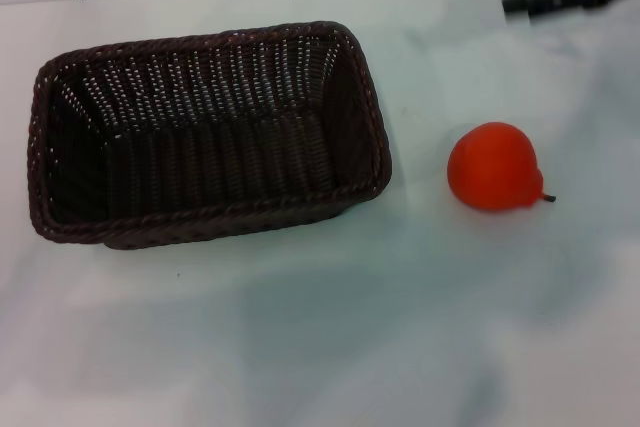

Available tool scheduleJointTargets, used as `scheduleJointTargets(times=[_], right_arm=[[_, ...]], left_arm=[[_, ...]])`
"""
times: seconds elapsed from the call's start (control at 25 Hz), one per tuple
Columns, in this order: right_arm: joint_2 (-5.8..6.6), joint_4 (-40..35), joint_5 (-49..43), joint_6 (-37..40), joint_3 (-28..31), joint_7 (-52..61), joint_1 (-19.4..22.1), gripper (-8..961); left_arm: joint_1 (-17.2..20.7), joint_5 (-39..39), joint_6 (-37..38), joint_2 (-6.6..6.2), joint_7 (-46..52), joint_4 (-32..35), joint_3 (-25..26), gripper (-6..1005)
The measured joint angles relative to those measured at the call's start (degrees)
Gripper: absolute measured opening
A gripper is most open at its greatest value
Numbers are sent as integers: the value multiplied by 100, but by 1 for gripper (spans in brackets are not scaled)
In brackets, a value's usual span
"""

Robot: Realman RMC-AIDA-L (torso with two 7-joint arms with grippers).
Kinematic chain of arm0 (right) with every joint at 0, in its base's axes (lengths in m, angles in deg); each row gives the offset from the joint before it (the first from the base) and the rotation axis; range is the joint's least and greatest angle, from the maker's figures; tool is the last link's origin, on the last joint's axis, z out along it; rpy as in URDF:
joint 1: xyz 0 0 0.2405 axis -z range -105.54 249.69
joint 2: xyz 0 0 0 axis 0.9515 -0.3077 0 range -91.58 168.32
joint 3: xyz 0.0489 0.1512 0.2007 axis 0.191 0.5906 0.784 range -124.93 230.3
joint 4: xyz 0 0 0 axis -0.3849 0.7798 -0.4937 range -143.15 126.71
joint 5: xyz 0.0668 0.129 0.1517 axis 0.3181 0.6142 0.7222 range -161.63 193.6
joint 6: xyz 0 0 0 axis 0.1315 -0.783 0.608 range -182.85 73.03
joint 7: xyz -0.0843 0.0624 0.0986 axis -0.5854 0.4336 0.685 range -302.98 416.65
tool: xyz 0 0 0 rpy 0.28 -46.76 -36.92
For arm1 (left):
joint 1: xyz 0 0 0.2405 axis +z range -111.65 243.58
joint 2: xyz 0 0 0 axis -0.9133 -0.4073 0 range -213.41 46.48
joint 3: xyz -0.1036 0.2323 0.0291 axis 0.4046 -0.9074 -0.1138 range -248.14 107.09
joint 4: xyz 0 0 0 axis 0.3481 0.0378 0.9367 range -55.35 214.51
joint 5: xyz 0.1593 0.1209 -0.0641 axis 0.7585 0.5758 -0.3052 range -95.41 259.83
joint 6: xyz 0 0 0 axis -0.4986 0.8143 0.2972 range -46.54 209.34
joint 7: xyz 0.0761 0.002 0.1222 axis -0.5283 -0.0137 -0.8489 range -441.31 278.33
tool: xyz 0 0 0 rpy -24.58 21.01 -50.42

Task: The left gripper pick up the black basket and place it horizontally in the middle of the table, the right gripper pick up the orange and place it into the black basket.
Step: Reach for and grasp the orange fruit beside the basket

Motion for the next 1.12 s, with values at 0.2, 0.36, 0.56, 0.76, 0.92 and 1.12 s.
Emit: scheduleJointTargets(times=[0.2, 0.36, 0.56, 0.76, 0.92, 1.12], right_arm=[[1, -85, -1452, 928, 169, 81, -463, 946], [-66, 251, -2132, 1091, -37, 95, -705, 946], [-121, 631, -2263, 911, -317, 70, -785, 937], [-144, 1060, -2292, 515, -616, 98, -858, 918], [-215, 1228, -2302, 175, -815, 104, -890, 902], [-312, 1358, -2307, -83, -906, 99, -988, 883]], left_arm=[[-54, -2, -45, -5, 14, -16, -2, 642], [-82, -11, -39, 0, 24, -25, 34, 641], [-94, -70, -52, -3, 48, -35, 56, 629], [-99, -122, -82, -4, 83, -81, 58, 613], [-121, -122, -84, -7, 83, -101, 59, 601], [-150, -122, -97, -13, 83, -104, 59, 585]])
